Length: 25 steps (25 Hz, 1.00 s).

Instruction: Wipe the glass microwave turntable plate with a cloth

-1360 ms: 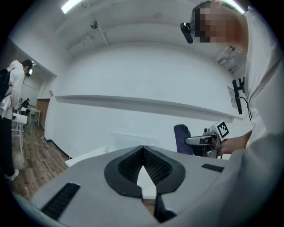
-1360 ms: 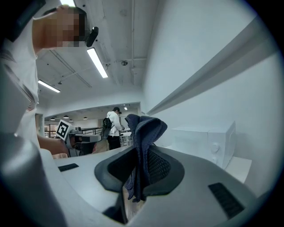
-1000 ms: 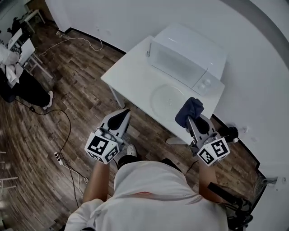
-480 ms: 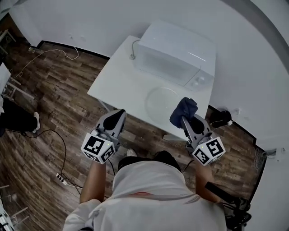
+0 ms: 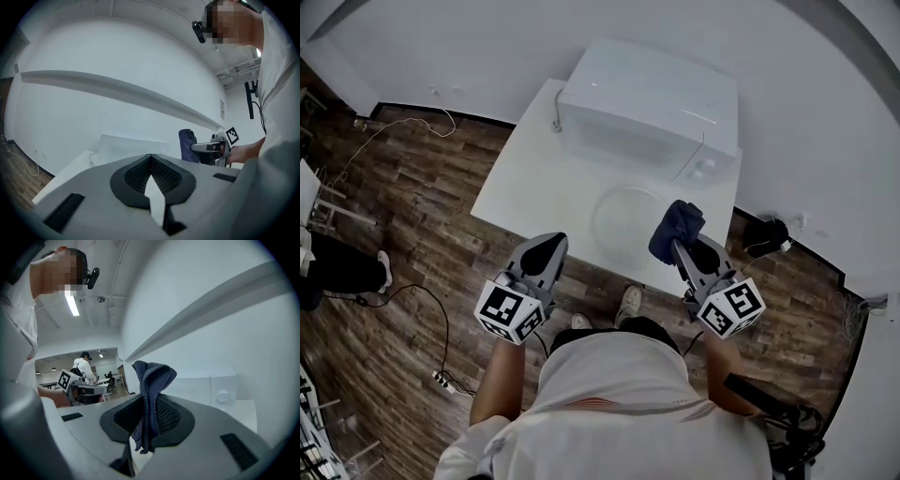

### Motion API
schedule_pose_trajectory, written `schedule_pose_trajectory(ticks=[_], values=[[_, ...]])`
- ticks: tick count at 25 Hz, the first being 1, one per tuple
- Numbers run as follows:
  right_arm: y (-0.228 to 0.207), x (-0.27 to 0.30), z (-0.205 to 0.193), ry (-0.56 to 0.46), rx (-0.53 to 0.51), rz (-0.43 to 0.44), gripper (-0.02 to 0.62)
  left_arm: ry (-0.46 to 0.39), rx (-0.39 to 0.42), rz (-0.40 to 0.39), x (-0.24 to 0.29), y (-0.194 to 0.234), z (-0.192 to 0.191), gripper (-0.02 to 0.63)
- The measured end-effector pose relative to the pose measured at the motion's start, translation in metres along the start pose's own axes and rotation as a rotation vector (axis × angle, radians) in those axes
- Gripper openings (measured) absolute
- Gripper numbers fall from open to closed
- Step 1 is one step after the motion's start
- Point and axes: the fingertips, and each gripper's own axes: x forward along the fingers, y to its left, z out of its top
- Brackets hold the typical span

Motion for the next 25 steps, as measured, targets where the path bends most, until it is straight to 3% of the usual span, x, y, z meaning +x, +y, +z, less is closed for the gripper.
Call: schedule_pose_trajectory(ticks=[5, 14, 20, 25], values=[[-0.027, 0.009, 0.018, -0.03, -0.01, 0.054, 0.061, 0.01, 0.032, 0.01, 0.038, -0.011, 0.015, 0.011], [-0.061, 0.022, -0.001, 0.016, 0.075, 0.128, 0.061, 0.043, 0.034, 0.039, 0.091, -0.019, 0.026, 0.011], [-0.076, 0.035, -0.013, 0.066, 0.102, 0.068, 0.061, 0.067, -0.004, 0.0, 0.103, -0.004, 0.01, 0.011], [-0.062, 0.062, -0.03, 0.111, 0.159, 0.044, 0.061, 0.081, -0.005, -0.059, 0.104, 0.018, 0.007, 0.011]])
